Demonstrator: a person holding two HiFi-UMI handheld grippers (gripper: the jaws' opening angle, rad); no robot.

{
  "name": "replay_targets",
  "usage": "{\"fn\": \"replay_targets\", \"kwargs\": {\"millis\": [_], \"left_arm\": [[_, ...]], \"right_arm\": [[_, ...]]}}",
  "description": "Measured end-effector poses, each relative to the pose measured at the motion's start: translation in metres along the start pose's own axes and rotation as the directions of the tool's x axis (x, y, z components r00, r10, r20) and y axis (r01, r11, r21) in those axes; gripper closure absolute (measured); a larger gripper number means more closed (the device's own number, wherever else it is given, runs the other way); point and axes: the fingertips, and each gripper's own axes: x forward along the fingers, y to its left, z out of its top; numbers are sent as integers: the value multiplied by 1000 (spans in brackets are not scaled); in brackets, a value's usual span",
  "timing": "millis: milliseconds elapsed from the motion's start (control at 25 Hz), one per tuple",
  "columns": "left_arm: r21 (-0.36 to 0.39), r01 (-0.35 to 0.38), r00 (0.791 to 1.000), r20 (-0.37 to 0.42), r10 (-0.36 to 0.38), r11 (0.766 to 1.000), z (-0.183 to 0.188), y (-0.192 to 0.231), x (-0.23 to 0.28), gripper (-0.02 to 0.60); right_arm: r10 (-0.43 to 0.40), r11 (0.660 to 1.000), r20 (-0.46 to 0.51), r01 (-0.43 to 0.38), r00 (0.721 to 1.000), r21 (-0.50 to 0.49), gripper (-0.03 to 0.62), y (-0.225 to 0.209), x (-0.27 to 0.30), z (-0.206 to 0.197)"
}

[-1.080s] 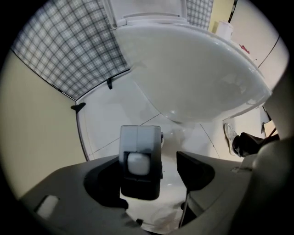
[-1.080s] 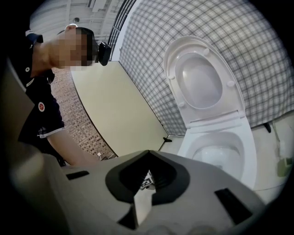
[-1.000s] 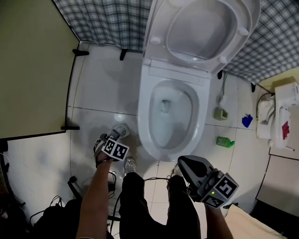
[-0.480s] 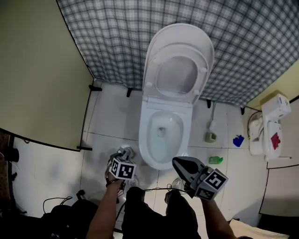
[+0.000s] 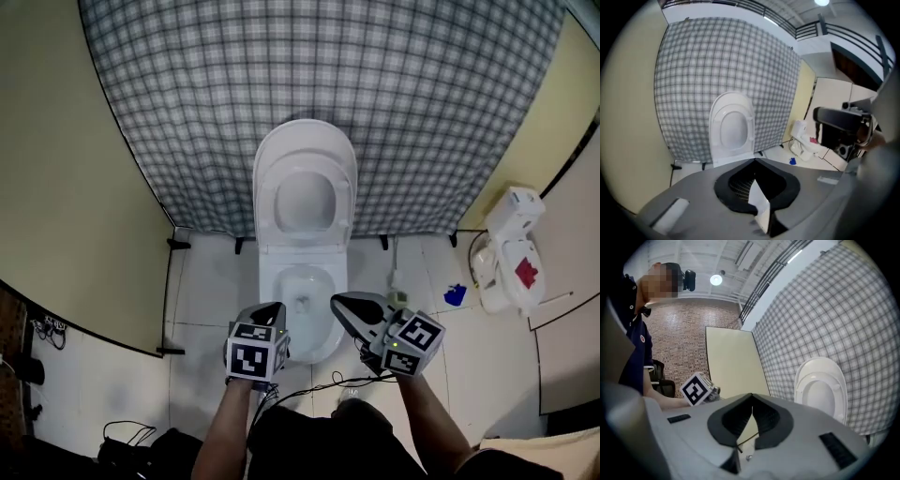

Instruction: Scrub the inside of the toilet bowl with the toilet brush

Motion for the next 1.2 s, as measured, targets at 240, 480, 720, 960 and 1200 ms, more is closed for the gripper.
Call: {"fn": "replay_targets", "kwargs": {"millis": [240,480,720,960,1200], "left_arm": [[45,185,951,244,-190,982,80,-59,-42,578],[114,199,938,265,-223,973,138,-86,-59,578],[126,234,908,327,-263,964,151,-102,-86,578],[126,233,896,358,-263,964,164,-80,-70,578],[89,224,906,347,-241,970,172,-96,-77,578]], "right_arm": [[-37,996,79,44,996,-81,591,17,-7,41],[-50,996,101,57,994,-73,591,13,-27,98],[-46,991,123,61,991,-123,591,30,-37,116],[-47,986,117,65,992,-157,591,15,-14,112],[-13,989,95,26,995,-142,591,17,-26,126]]}}
